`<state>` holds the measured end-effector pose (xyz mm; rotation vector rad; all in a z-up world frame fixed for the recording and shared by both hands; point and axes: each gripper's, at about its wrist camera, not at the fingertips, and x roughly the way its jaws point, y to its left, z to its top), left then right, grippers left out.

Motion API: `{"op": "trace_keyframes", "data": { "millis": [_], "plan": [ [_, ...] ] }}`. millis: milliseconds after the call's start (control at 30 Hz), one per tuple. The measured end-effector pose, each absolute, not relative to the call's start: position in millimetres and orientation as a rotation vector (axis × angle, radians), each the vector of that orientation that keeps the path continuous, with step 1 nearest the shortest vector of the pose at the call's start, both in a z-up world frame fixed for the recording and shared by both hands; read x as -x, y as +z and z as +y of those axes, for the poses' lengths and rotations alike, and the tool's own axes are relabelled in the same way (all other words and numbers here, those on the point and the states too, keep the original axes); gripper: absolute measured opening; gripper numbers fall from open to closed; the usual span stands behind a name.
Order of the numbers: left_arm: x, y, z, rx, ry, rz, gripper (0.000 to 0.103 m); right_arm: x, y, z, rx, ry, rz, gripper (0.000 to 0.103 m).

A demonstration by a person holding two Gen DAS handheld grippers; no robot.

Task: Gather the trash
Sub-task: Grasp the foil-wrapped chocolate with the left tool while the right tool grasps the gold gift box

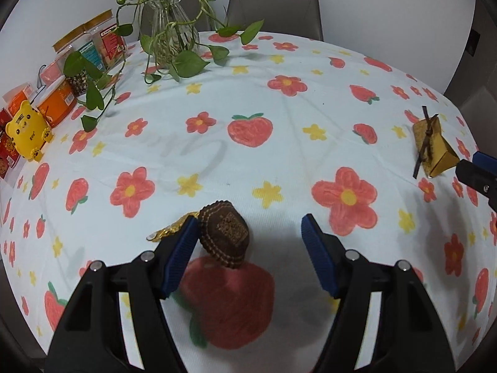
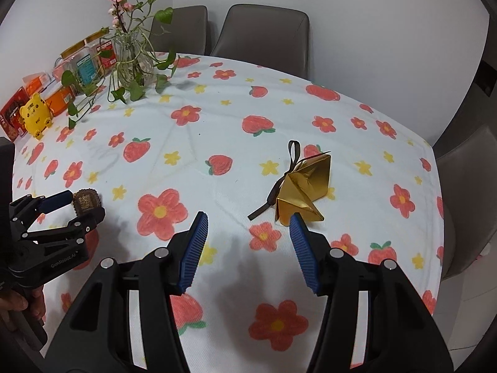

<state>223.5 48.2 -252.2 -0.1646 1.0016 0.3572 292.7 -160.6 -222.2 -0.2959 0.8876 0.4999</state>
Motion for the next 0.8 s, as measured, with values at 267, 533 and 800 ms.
{"op": "trace_keyframes", "data": {
  "millis": [267,533,800],
  "plan": [
    [-254.6,-259.9,46.3,0.108,0.323,1.004,0.033,-331.9,-244.4,-159.2,0.321,0.468,0.914,0.054],
    [-262.8,-261.0,39.5,0.085,0.297,0.988,0.021,-349.6,-263.3,-160.9,0.334,0.441,0.971,0.041],
    [-261.5,-259.2,26.1,0.074,0.244,0.973,0.017,-341.3,-261.0,-161.3,0.317,0.478,0.981,0.031]
  ]
}}
